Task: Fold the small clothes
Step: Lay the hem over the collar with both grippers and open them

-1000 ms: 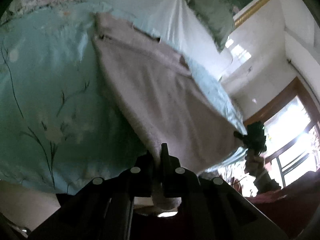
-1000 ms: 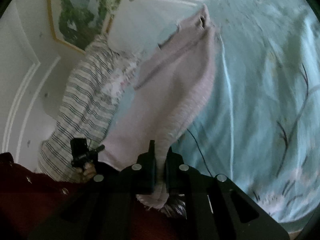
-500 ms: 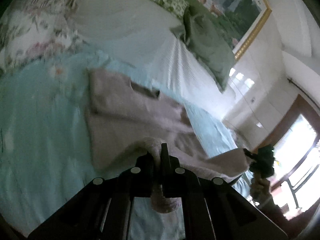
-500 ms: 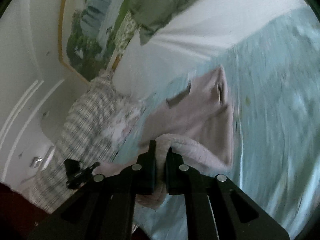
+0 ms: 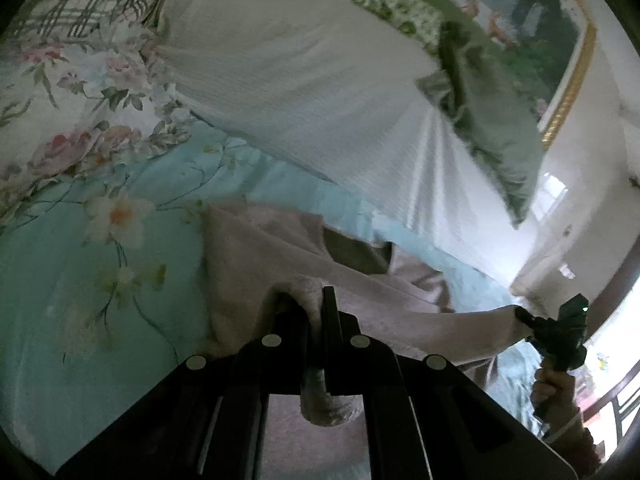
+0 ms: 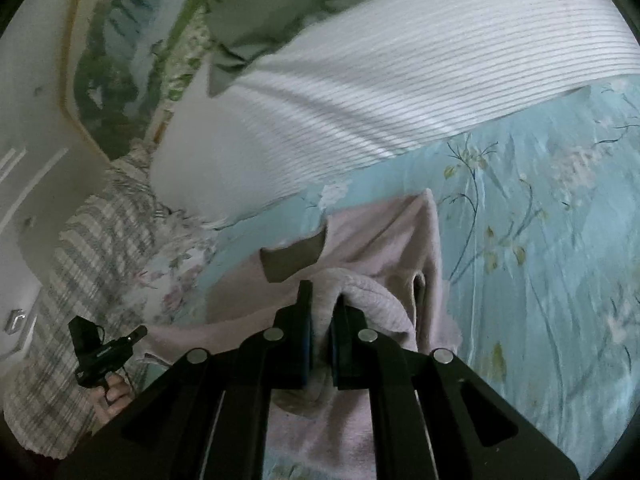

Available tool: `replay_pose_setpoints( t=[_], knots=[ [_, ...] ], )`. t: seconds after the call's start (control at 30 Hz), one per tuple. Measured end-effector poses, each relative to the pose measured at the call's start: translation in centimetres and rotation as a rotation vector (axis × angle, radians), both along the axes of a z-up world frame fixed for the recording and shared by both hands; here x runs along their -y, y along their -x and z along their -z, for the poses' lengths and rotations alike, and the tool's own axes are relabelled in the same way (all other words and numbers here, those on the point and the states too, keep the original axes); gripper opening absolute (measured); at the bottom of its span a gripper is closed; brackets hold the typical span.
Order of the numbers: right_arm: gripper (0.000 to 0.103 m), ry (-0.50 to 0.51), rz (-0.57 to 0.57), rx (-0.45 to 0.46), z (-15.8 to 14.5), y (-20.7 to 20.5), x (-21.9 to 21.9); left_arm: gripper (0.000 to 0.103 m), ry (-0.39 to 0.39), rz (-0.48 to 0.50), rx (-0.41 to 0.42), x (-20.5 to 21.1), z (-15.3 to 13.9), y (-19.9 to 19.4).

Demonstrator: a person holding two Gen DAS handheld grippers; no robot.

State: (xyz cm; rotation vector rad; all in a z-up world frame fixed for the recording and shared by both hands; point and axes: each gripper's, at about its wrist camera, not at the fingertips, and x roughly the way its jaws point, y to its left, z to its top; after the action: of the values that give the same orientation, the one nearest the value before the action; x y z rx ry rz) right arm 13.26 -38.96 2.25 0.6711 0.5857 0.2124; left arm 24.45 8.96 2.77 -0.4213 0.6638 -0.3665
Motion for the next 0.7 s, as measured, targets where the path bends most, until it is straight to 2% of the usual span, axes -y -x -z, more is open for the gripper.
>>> replay_pose_setpoints(
  t=[0.1, 0.23, 0.4, 0.57, 0.7],
  knots=[
    [0.008, 0.038, 0.010, -0.034, 1.0, -2.6, -0.2, 0.003, -0.035, -0.020, -0.023, 0.1, 1.3, -3.2],
    [0.008, 0.037, 0.039, -0.097, 3.5, -5.8, 0.4, 0.004, -0.076, -0.037, -0.058, 0.4, 3.1, -7.0],
    [0.008, 0.099, 0.052, -0.177, 6.3, -8.7, -0.1, 0.004, -0.142, -0.047, -0.136, 1.1, 7.0, -11.3],
    [0.009, 0.084, 0.067, -0.207, 7.9, -9.9, 0.2, 0.004, -0.158, -0.056, -0.201, 1.2, 10.3, -13.3],
    [0.013, 0.036, 0.074, -0.193, 6.7, -8.8, 0.9, 0.008, -0.148, -0.066, -0.211, 0.7, 10.2, -12.9]
  ],
)
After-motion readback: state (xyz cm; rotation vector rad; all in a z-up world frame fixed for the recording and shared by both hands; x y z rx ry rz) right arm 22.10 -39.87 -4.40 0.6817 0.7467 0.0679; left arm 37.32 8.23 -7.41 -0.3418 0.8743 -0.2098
